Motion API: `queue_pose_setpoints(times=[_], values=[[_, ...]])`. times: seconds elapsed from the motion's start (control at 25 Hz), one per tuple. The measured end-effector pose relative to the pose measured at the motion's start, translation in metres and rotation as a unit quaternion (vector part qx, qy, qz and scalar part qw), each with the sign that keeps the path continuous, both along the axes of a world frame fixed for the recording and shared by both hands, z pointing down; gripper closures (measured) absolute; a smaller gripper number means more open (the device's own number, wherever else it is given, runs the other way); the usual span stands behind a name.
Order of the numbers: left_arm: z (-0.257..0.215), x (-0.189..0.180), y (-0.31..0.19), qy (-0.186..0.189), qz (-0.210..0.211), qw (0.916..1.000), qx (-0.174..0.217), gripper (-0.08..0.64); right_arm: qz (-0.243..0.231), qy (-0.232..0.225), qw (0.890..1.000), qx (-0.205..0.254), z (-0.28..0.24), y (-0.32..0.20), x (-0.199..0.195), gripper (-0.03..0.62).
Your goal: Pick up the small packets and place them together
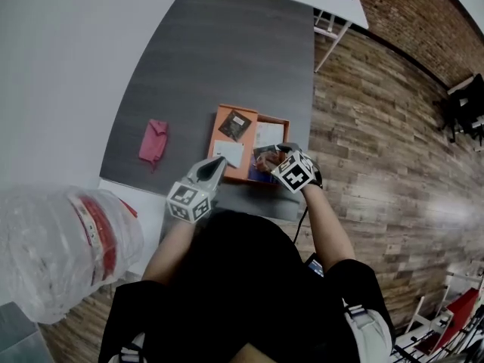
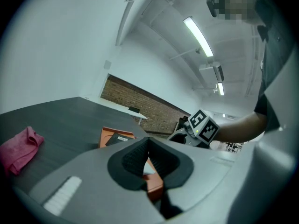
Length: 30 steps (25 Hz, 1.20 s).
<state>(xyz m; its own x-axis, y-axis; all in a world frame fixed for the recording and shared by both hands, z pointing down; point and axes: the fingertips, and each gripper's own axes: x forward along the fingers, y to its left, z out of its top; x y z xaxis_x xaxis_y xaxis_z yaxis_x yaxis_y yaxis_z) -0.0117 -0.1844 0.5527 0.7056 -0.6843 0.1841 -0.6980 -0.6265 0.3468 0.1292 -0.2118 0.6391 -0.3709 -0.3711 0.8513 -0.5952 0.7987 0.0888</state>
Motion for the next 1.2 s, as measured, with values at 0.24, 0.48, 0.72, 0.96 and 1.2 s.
queue_pose_setpoints(times=[0.24,0.48,0.72,0.96,1.2], values=[[0.006,0.002,0.002,0.008,-0.007,0.9998,-0.017,0.56,-0.105,0.065,0.992,-0.032,0.025,0.02,-0.003,0.301],[0.01,0.004,0.004,0.012,-0.013,0.9995,-0.026,0.56,-0.184,0.103,0.976,-0.061,0.044,0.033,-0.008,0.252],[0.016,-0.007,0.005,0.01,-0.034,0.9985,-0.041,0.56,-0.209,0.129,0.966,-0.085,0.062,0.036,-0.011,0.235],[0.02,-0.019,0.006,0.008,-0.054,0.9972,-0.051,0.56,-0.21,0.145,0.961,-0.109,0.066,0.036,-0.009,0.254],[0.02,-0.022,0.006,0.01,-0.054,0.9972,-0.051,0.56,-0.206,0.131,0.965,-0.1,0.061,0.037,-0.011,0.365]])
